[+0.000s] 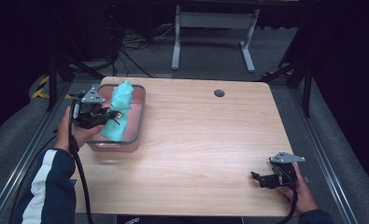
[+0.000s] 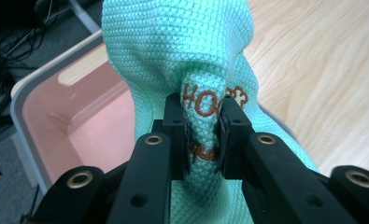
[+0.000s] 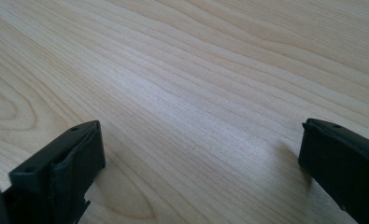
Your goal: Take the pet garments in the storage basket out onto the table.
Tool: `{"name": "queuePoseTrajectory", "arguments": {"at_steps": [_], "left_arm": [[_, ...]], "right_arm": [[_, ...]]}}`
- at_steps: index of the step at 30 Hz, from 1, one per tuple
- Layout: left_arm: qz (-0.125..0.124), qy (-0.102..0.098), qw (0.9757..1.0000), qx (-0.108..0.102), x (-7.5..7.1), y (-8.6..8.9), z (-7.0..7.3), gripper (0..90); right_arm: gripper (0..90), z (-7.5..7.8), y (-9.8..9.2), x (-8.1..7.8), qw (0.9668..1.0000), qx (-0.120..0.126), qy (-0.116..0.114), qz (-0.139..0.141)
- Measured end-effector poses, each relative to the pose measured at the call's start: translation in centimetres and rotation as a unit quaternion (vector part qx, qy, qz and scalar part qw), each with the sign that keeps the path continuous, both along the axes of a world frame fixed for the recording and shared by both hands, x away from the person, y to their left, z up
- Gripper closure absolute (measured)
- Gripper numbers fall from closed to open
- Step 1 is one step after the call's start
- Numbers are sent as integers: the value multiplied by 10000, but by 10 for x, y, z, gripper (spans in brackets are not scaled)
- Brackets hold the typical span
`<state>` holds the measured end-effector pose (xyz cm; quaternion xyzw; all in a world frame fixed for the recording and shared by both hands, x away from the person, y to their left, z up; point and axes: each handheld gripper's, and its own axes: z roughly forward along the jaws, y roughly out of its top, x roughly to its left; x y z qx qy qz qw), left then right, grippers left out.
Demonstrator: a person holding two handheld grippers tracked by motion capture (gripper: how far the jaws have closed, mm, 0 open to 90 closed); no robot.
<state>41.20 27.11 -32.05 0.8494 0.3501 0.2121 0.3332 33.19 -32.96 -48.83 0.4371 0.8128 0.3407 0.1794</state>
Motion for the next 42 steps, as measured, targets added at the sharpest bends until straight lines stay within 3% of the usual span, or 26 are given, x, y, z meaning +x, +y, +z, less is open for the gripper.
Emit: {"name": "queuePoseTrajectory", "arguments": {"at_steps": [9, 17, 30, 42], "left_arm": [[-305, -206, 9993, -83, -14, -11, 15, 772], [-611, -290, 9976, -118, -21, -31, 22, 772], [-1062, -241, 9940, -23, -25, -64, 23, 771], [-1464, -134, 9891, 73, -23, -94, 17, 771]], "right_arm": [[7, 0, 0, 0, 10000, 5, 2, 1], [7, 0, 0, 0, 10000, 0, -1, 1], [7, 0, 0, 0, 10000, 0, 0, 0], [7, 0, 0, 0, 10000, 1, 1, 1]]}}
